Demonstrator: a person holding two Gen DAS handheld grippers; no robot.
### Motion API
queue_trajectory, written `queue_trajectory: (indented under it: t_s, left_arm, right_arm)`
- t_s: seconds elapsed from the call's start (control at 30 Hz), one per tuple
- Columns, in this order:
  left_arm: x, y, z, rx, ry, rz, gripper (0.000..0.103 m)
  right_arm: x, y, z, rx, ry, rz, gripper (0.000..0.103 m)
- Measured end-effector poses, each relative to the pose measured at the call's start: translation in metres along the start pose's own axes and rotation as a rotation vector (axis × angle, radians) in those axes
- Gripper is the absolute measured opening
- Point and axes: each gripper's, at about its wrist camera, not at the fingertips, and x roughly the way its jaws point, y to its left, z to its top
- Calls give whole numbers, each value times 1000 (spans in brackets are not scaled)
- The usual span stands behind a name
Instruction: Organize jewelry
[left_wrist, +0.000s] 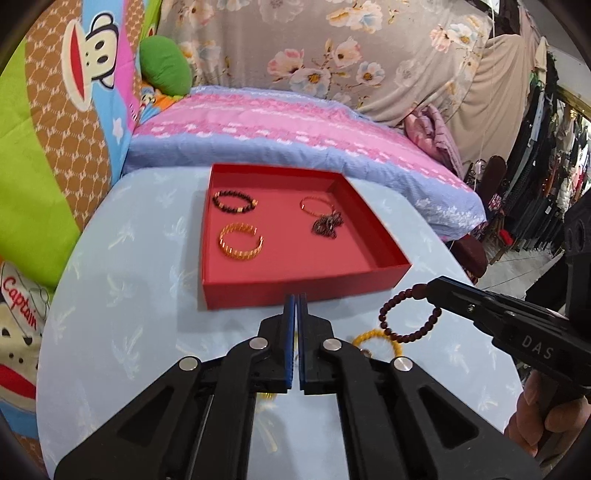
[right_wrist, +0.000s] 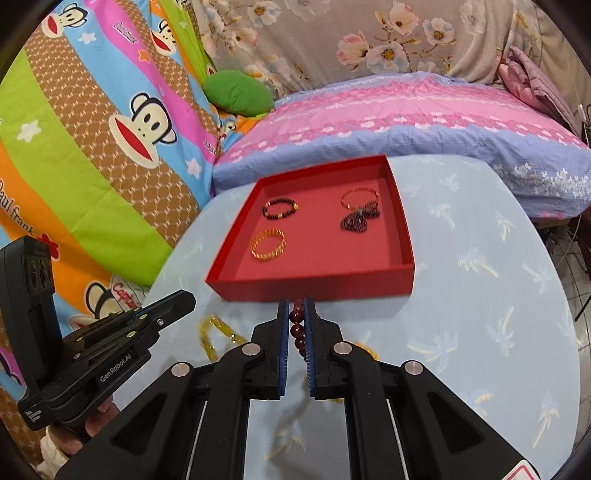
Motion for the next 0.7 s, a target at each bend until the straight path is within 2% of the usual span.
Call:
queue_trajectory:
  t_s: [0.2, 0.33, 0.47, 0.7]
  left_arm:
    - [-3, -8, 37, 42, -74, 13, 1]
    - [-1, 1, 45, 19, -79, 34, 1]
    - [7, 12, 20, -6, -31, 41, 3]
    - [41, 20, -42, -46, 121, 51, 28]
  right_arm:
    - [5, -1, 35, -28, -53, -23, 8]
    - [6, -3, 44, -29, -73, -48, 8]
    - [9, -8, 34, -17, -53, -55, 8]
    - [22, -15, 3, 32, 28, -39, 8]
